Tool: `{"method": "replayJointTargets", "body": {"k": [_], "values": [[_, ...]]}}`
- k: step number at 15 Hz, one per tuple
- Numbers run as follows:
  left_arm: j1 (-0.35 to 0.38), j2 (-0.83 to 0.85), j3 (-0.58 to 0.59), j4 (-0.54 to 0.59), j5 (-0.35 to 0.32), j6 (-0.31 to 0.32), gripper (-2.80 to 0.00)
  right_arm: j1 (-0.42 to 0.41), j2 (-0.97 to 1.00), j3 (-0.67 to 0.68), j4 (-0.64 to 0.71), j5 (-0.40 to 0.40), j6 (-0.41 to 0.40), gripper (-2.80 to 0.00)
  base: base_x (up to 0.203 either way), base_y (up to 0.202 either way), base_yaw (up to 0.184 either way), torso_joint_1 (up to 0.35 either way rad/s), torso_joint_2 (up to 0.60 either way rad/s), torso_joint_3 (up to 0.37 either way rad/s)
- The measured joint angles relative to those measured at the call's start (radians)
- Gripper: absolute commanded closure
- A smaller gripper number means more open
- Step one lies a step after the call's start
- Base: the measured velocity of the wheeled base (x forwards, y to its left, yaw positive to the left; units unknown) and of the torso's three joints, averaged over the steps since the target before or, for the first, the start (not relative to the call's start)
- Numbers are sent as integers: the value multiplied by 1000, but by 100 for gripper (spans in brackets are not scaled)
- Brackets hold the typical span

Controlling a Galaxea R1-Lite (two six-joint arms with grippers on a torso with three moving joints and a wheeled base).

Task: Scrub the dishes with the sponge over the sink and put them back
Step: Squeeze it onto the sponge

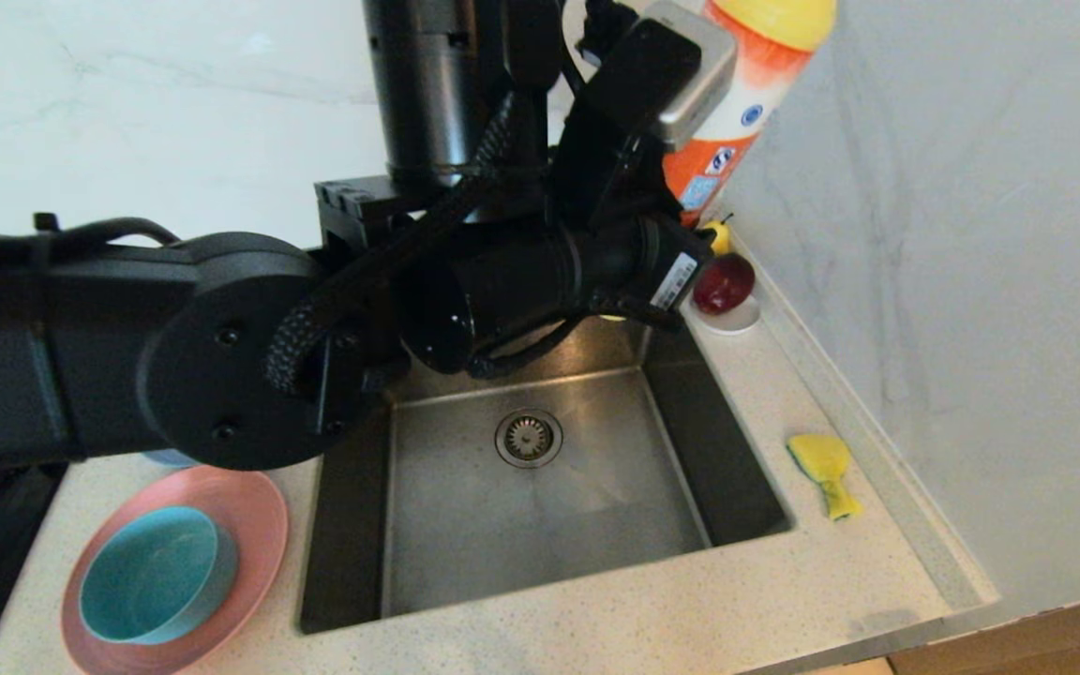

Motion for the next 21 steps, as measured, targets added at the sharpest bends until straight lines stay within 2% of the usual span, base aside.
{"method": "replayJointTargets", "body": {"k": [4,9,15,18,21], "values": [[-22,44,80,-9,6,61,0,0,0,0,0,0,-1,0,0,0,0,0,0,0],[-54,119,91,-5,53,114,0,0,0,0,0,0,0,0,0,0,0,0,0,0],[-69,210,100,-15,113,223,0,0,0,0,0,0,0,0,0,0,0,0,0,0],[-69,251,89,-17,201,297,0,0,0,0,0,0,0,0,0,0,0,0,0,0],[-68,287,77,-17,217,359,0,0,0,0,0,0,0,0,0,0,0,0,0,0]]}}
